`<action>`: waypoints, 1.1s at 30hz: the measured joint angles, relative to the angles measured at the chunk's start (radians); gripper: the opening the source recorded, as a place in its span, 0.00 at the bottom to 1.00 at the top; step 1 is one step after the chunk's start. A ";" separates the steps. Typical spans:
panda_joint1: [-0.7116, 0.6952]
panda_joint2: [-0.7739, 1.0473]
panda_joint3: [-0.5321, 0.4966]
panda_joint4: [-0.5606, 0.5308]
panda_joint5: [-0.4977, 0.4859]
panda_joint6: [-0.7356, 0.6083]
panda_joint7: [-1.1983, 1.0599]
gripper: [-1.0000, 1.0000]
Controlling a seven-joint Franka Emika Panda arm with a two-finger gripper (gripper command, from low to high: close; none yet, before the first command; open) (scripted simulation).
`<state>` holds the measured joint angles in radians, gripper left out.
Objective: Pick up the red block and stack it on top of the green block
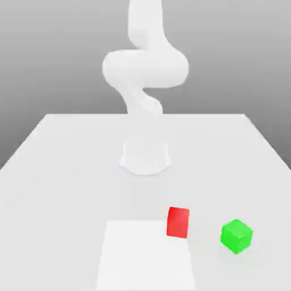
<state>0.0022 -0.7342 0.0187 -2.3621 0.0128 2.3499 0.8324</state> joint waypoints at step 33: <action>0.114 0.900 0.067 -0.504 -0.140 0.682 0.485 0.00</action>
<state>0.1158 0.1660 0.0860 -2.8656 -0.1268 3.0314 1.3170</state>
